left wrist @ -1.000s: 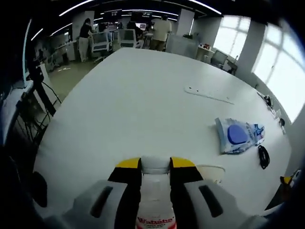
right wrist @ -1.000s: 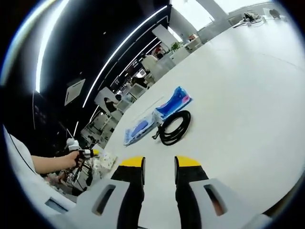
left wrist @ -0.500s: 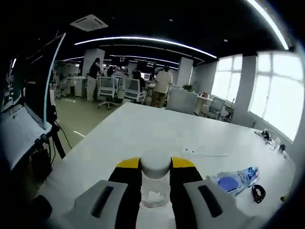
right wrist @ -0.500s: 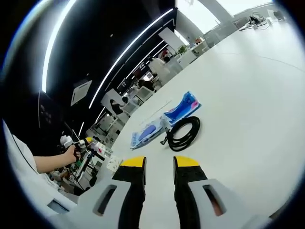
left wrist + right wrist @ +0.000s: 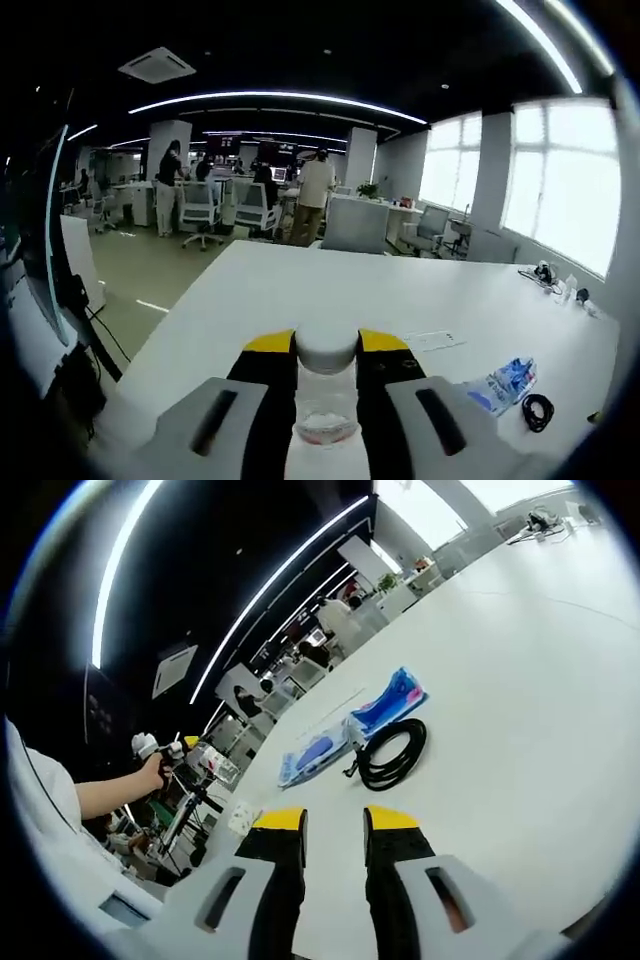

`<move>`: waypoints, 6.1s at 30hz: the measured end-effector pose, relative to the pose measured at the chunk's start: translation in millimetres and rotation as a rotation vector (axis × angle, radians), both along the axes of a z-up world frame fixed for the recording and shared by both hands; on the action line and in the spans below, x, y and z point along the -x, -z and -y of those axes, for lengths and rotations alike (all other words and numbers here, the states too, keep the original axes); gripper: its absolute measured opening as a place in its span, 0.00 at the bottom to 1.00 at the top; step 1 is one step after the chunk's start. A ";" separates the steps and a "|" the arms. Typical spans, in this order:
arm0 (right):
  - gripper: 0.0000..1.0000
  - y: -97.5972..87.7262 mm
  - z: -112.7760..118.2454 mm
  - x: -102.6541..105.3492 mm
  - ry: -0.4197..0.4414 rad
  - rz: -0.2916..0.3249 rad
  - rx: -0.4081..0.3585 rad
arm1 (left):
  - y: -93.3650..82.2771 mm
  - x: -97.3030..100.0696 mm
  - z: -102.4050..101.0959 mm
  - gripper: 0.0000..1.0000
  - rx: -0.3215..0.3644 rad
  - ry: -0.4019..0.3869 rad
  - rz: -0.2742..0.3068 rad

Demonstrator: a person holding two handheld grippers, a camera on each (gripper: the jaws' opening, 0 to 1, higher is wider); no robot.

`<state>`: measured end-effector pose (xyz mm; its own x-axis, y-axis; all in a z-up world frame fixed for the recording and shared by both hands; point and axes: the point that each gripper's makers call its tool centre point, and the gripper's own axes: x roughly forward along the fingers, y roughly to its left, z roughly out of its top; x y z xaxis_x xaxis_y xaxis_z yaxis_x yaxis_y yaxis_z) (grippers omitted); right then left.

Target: Arrange the tabletop items into an orderly group along one side of the table until the central work area is clear of visible clutter.

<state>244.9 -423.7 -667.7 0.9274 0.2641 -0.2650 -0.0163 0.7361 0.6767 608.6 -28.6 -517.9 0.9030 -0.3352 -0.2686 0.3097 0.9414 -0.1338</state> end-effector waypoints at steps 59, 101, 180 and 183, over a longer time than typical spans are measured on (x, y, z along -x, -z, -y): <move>0.24 13.1 -2.9 0.3 0.009 -0.046 -0.068 | 93.6 3.3 19.6 0.21 -0.047 0.108 -0.067; 0.25 18.9 4.4 2.2 0.046 -0.050 -0.110 | 93.4 30.0 23.8 0.63 -0.079 0.145 -0.045; 0.27 -76.2 -88.5 -67.8 -0.418 0.142 0.062 | 99.4 216.5 101.2 0.34 0.076 0.437 -0.003; 0.27 -91.4 -100.1 -79.0 -0.510 0.171 0.126 | 96.2 225.0 101.0 0.34 0.097 0.445 0.013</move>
